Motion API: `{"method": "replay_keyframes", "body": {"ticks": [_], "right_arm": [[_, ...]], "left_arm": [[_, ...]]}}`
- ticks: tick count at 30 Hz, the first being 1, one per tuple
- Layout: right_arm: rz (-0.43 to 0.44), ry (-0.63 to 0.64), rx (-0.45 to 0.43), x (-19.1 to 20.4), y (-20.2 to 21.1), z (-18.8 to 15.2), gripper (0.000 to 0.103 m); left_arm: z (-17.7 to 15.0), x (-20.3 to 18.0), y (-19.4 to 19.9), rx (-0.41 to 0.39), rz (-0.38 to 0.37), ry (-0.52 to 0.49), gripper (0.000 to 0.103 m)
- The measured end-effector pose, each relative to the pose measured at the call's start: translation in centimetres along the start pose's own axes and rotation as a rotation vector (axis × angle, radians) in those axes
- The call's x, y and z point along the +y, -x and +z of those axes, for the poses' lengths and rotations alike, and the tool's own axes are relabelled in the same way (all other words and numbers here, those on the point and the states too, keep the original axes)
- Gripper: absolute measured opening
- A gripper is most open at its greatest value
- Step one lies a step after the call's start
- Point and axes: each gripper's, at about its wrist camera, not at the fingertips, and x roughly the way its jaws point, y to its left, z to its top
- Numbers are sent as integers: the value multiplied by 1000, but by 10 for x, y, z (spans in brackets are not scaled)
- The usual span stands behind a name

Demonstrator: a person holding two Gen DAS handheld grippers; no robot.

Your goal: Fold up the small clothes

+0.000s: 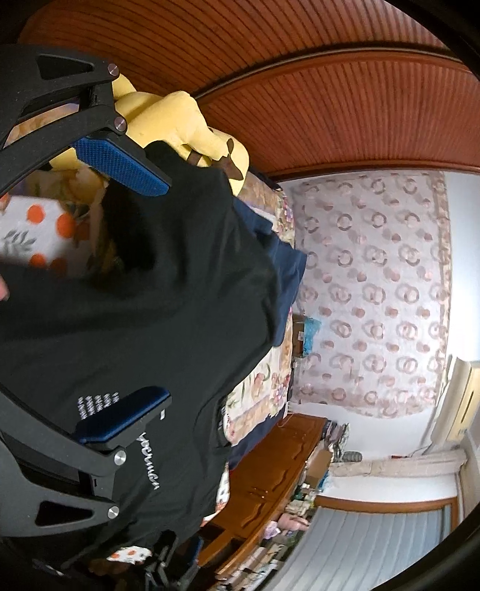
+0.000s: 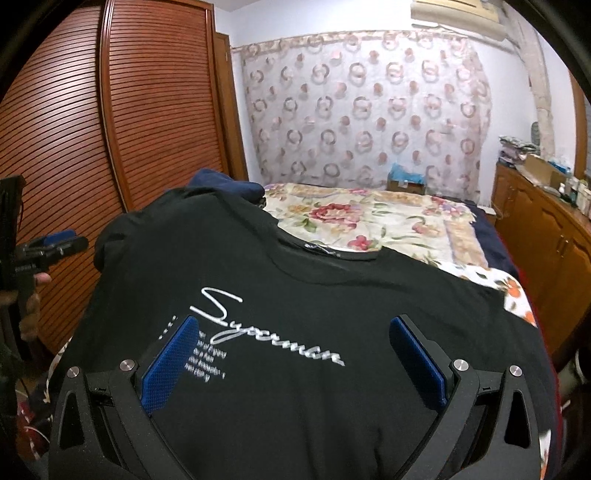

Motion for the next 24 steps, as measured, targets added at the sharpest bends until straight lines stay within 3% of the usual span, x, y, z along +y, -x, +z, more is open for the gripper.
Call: {"method": "replay_keyframes", "body": {"ticks": [4, 11, 16, 22, 24], "right_arm": [[13, 3, 23, -6, -33, 18, 103], [24, -11, 112, -22, -86, 30, 103], [29, -29, 161, -31, -116, 39, 103], [33, -36, 175, -36, -131, 47, 103], [34, -36, 172, -34, -133, 46, 103]], "left_arm": [[17, 31, -20, 34, -22, 49, 96], [30, 68, -51, 111, -20, 117, 60], [30, 91, -81, 184, -25, 176, 43], [30, 94, -93, 224, -11, 158, 37], [31, 92, -93, 225, 0, 136, 20]]}}
